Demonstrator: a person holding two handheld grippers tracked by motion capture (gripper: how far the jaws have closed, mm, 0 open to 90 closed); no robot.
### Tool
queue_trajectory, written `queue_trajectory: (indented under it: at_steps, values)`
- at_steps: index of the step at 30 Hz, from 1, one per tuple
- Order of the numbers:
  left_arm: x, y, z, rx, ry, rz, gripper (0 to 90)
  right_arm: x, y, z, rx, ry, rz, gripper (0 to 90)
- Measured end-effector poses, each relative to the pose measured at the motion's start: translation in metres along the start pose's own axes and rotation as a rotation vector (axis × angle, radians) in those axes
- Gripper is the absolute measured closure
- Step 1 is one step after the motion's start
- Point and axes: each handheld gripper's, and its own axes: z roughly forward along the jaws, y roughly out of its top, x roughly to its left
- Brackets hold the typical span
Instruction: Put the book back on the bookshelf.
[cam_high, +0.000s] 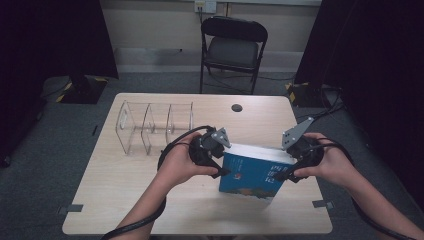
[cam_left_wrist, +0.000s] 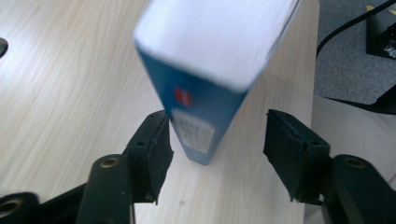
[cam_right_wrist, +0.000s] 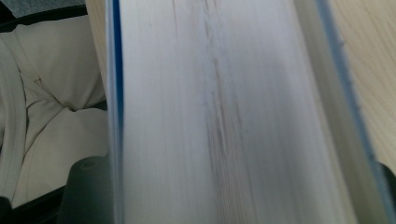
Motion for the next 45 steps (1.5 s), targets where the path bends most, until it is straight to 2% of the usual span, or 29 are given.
queue_trajectory:
  at_steps: [10, 12, 19, 21, 25, 27, 32, 33, 37, 39, 42, 45]
  values:
    - [0.002, 0.022, 0.002, -0.004, -0.001, 0.024, 45.6, 0.001, -0.009, 0.005, -0.006, 0.006, 0.016, 31.2]
    - [0.004, 0.023, 0.002, 0.001, -0.013, 0.018, 47.0, 0.001, -0.011, 0.007, -0.008, 0.006, 0.021, 31.1]
    - [0.004, 0.024, -0.001, 0.033, -0.033, 0.045, 54.5, -0.001, -0.015, 0.01, -0.037, 0.004, 0.021, 29.1]
    - [0.001, 0.024, -0.001, 0.035, -0.037, 0.045, 55.3, -0.002, -0.017, 0.011, -0.06, -0.001, 0.029, 28.1]
    - [-0.005, 0.023, -0.003, 0.044, -0.057, 0.04, 59.3, -0.004, -0.021, 0.013, -0.068, -0.026, 0.05, 26.0]
    - [-0.008, 0.023, -0.004, 0.045, -0.055, 0.035, 60.2, -0.005, -0.023, 0.013, -0.077, -0.031, 0.043, 26.1]
    - [-0.009, 0.023, -0.004, 0.046, -0.048, 0.015, 60.3, -0.009, -0.033, 0.014, -0.084, -0.053, 0.068, 26.2]
    - [-0.008, 0.024, -0.005, 0.06, -0.047, 0.028, 60.1, -0.009, -0.035, 0.015, -0.087, -0.049, 0.077, 26.1]
    - [-0.008, 0.027, -0.004, 0.082, -0.044, 0.001, 58.8, -0.009, -0.042, 0.018, -0.091, -0.045, 0.094, 26.1]
    - [-0.008, 0.029, -0.003, 0.09, -0.037, 0.012, 58.0, -0.008, -0.045, 0.02, -0.093, -0.044, 0.098, 26.1]
    - [-0.01, 0.033, 0.0, 0.099, -0.024, 0.012, 57.4, -0.009, -0.048, 0.022, -0.14, -0.031, 0.105, 25.5]
    - [-0.01, 0.037, 0.002, 0.103, -0.022, 0.02, 56.7, -0.009, -0.051, 0.023, -0.16, -0.04, 0.12, 23.1]
